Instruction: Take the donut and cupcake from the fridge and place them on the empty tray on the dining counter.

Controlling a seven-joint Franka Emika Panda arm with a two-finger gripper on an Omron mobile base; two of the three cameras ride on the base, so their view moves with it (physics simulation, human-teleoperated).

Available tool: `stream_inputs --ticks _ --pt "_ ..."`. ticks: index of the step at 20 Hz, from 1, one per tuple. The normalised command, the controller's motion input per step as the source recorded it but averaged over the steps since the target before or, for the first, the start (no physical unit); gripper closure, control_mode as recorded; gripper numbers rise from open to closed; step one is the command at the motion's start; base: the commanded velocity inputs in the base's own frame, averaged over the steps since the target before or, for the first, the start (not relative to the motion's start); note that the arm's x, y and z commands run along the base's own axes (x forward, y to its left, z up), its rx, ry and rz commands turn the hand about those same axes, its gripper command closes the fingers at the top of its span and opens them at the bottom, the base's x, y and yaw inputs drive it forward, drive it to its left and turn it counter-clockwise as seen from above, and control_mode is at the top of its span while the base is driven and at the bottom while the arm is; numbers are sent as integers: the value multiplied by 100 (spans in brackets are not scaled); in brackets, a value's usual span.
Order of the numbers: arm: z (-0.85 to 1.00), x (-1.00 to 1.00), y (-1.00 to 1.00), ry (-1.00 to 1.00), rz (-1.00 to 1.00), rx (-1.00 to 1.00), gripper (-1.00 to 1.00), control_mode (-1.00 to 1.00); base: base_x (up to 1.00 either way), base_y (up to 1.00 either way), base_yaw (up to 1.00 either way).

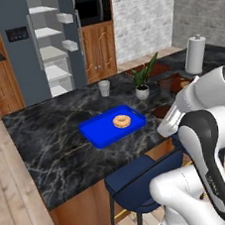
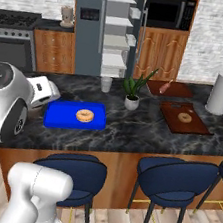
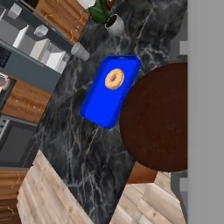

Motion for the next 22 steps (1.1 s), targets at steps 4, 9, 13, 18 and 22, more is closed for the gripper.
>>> stream_inputs --ticks 4,9,13,18,22 --pt "-10 59 23 2 0 0 100 -100 0 0 0" --pt "-25 46 30 0 0 0 100 -100 0 0 0" --pt "-38 32 21 0 0 0 100 -100 0 0 0" --pt "-25 35 7 0 0 0 100 -100 0 0 0" --pt "-19 40 1 0 0 0 100 -100 0 0 0"
